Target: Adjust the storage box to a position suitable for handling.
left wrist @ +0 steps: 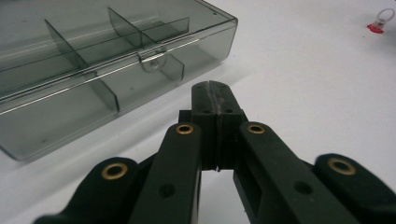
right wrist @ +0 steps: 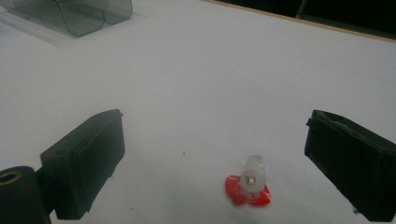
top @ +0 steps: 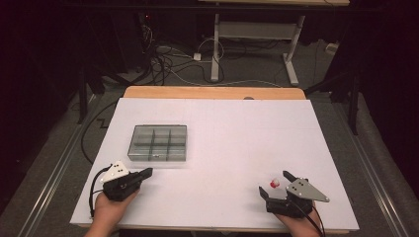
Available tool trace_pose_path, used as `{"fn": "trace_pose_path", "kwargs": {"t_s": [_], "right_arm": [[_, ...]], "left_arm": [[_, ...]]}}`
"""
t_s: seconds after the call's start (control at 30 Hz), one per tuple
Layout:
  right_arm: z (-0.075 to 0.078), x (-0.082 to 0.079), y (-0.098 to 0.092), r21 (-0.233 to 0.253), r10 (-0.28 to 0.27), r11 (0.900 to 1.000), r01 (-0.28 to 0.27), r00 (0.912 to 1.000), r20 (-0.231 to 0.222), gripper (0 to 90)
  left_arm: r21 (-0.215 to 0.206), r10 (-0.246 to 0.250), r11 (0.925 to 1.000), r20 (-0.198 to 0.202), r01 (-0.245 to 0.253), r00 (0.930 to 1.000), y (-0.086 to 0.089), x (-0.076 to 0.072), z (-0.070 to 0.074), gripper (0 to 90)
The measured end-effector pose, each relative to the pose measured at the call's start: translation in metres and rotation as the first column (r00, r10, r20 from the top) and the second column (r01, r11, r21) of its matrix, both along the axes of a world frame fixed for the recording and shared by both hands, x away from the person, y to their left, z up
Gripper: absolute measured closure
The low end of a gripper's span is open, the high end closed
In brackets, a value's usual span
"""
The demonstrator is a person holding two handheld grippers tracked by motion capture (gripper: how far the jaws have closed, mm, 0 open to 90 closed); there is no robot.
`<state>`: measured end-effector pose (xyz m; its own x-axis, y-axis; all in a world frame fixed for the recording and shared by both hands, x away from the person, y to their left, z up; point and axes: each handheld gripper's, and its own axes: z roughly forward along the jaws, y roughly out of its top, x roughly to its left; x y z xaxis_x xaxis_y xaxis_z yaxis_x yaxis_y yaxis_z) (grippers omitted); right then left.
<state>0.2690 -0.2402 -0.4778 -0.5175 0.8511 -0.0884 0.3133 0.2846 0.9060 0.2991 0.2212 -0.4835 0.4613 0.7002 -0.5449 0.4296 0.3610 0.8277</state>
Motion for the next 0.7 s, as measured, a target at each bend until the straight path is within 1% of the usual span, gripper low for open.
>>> {"fn": "trace_pose_path", "kwargs": {"t_s": [0.17,0.2,0.27,0.3,0.37,0.43,0.57,0.63,0.67,0.7], "right_arm": [[0.000,0.000,-0.002,0.017,-0.002,1.000,0.002,1.0000,0.001,5.2],[0.000,0.000,-0.002,0.015,-0.002,1.000,0.002,1.0000,0.001,5.2],[0.000,0.000,-0.003,0.019,0.001,1.000,-0.001,1.0000,0.001,5.3],[0.001,0.000,-0.003,0.021,-0.001,1.000,0.001,1.0000,0.000,5.2],[0.001,-0.001,-0.004,0.019,-0.001,1.000,0.001,1.0000,0.001,5.2],[0.001,-0.001,-0.004,0.024,-0.005,1.000,0.005,1.0000,-0.001,5.1],[0.001,-0.001,-0.005,0.027,-0.001,1.000,0.001,1.0000,0.007,4.9],[0.001,-0.001,-0.005,0.028,-0.002,1.000,0.002,1.0000,0.008,4.8],[0.001,-0.001,-0.005,0.030,-0.004,1.000,0.003,1.0000,0.008,4.8],[0.001,-0.001,-0.005,0.030,-0.004,1.000,0.003,1.0000,0.008,4.8]], "left_arm": [[-0.004,0.009,1.0000,-0.009,-0.009,0.9999,0.008,0.001,0.001,87.9],[-0.007,0.017,0.9998,-0.010,-0.017,0.9998,0.012,0.001,0.002,87.9],[-0.005,0.020,0.9998,-0.011,-0.020,0.9997,0.014,0.002,0.002,87.9],[-0.011,0.032,0.9994,-0.012,-0.032,0.9994,0.018,0.003,0.002,87.9],[-0.013,0.034,0.9993,-0.015,-0.034,0.9993,0.021,0.003,0.002,87.9],[-0.012,0.047,0.9988,-0.017,-0.047,0.9987,0.025,0.004,0.002,87.9],[-0.024,0.072,0.9971,-0.022,-0.073,0.9971,0.034,0.007,0.003,87.8],[-0.022,0.082,0.9964,-0.026,-0.082,0.9963,0.038,0.008,0.003,87.8],[-0.025,0.094,0.9951,-0.025,-0.095,0.9952,0.042,0.009,0.003,87.8],[-0.025,0.094,0.9951,-0.025,-0.095,0.9952,0.042,0.009,0.003,87.9]]}}
